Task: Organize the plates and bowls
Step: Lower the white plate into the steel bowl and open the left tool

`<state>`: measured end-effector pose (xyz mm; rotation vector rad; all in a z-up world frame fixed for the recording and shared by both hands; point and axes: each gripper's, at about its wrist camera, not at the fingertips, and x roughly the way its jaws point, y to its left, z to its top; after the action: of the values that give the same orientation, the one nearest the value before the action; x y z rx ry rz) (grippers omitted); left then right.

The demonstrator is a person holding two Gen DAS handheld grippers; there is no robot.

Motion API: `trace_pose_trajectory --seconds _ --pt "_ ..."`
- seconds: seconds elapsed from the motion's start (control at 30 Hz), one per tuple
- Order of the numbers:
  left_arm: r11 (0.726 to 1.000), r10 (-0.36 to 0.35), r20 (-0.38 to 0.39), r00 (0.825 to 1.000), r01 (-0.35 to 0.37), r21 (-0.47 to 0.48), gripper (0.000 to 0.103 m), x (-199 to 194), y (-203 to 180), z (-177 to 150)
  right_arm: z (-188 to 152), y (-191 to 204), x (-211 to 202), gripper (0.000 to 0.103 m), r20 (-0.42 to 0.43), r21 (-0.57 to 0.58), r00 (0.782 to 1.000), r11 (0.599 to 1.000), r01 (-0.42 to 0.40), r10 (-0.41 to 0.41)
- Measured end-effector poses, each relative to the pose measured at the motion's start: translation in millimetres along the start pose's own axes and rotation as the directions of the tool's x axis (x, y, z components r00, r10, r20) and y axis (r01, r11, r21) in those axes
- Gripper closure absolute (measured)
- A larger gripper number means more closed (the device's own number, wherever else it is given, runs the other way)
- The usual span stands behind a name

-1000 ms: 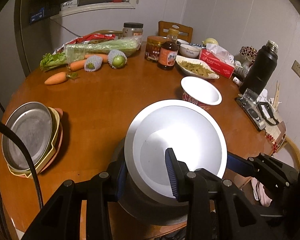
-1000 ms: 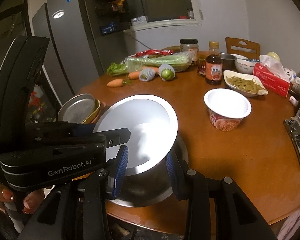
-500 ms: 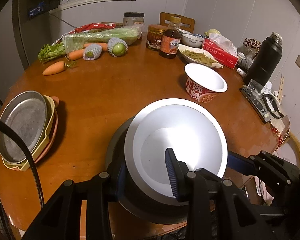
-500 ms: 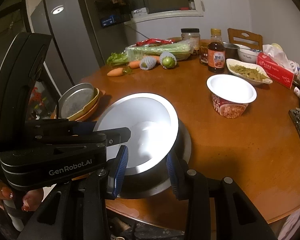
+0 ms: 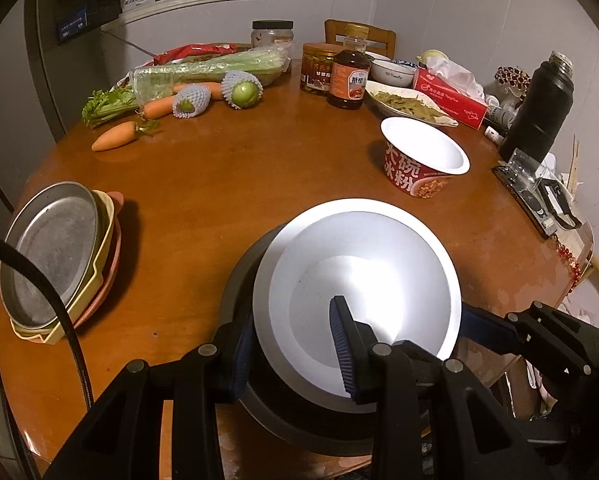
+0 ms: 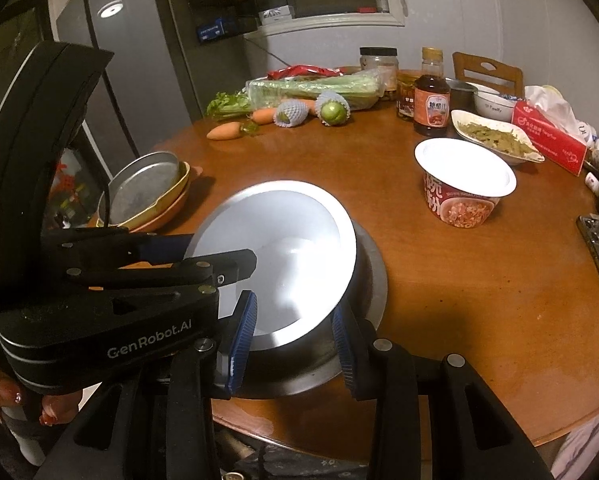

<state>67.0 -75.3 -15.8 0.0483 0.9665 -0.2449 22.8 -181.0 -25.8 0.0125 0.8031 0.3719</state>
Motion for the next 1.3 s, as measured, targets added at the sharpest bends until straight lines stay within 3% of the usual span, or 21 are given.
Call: trace_pose_trajectory --seconds 0.67,0.83,1.3 --pt "1.0 0.018 0.0 1.0 -0.018 -0.003 0.067 1 2 -2 -2 1 -6 0.062 0.049 -0.031 0.997 0.998 0.062 -0.061" --pt "1.0 0.005 0.012 1.0 -0.005 -0.006 0.064 -4 4 -2 -4 2 -9 0.061 0.067 -0.053 0.99 0.99 0.13 -0.126" --pt "1.0 -0.027 0.074 0.997 0.028 -0.008 0.056 -28 3 2 -4 -15 -19 0.05 0.099 0.007 0.985 0.99 0.139 -0.139"
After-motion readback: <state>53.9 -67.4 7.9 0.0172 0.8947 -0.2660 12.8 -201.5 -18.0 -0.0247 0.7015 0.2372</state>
